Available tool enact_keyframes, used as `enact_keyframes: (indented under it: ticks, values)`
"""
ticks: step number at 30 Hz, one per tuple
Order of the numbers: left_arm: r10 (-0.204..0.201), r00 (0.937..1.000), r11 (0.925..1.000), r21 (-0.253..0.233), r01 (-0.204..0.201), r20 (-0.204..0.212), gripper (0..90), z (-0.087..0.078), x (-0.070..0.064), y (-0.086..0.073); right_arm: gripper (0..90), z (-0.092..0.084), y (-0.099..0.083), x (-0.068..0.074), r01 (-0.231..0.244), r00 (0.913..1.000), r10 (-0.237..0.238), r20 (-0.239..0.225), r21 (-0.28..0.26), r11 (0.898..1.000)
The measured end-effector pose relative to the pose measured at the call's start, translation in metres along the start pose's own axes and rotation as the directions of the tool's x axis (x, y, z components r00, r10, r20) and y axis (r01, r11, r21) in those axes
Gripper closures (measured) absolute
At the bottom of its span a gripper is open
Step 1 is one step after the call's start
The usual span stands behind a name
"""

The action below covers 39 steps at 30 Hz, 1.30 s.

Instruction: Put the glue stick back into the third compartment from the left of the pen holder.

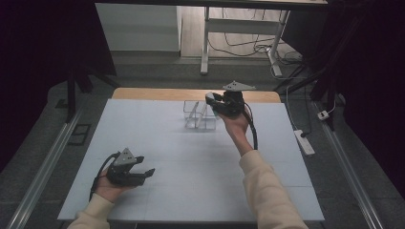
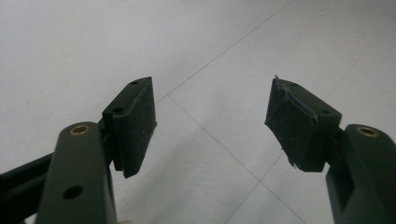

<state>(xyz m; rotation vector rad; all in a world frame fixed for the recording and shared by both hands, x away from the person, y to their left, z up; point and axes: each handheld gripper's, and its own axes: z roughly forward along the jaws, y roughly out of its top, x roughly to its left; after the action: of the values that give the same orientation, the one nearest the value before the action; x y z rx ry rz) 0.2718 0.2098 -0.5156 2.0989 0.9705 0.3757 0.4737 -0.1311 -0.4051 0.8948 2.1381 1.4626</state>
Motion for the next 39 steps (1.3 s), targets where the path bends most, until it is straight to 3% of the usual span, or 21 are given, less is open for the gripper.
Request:
enact_keyframes:
  ticks: [10,23,27,39]
  values:
    - [0.0,1.0,1.0,0.001,0.0,0.002,33.2,0.001,0.001,0.0,64.4,0.012,0.002,-0.003,-0.01,0.9999,0.01,0.003,-0.018,1.0]
    - [-0.001,1.0,1.0,0.007,0.001,-0.004,33.2,0.001,0.002,-0.001,64.4,0.029,-0.001,-0.017,-0.036,0.9992,0.037,0.017,-0.046,0.998]
    - [0.002,1.0,1.0,0.007,-0.002,-0.006,33.2,0.001,0.001,-0.001,64.4,0.034,-0.003,-0.02,-0.022,0.9993,0.023,0.029,-0.036,0.999]
    - [-0.002,0.9999,1.0,0.006,0.002,-0.015,33.2,0.0,0.001,-0.002,63.8,0.05,-0.01,-0.026,-0.045,0.9986,0.046,0.027,-0.039,0.998]
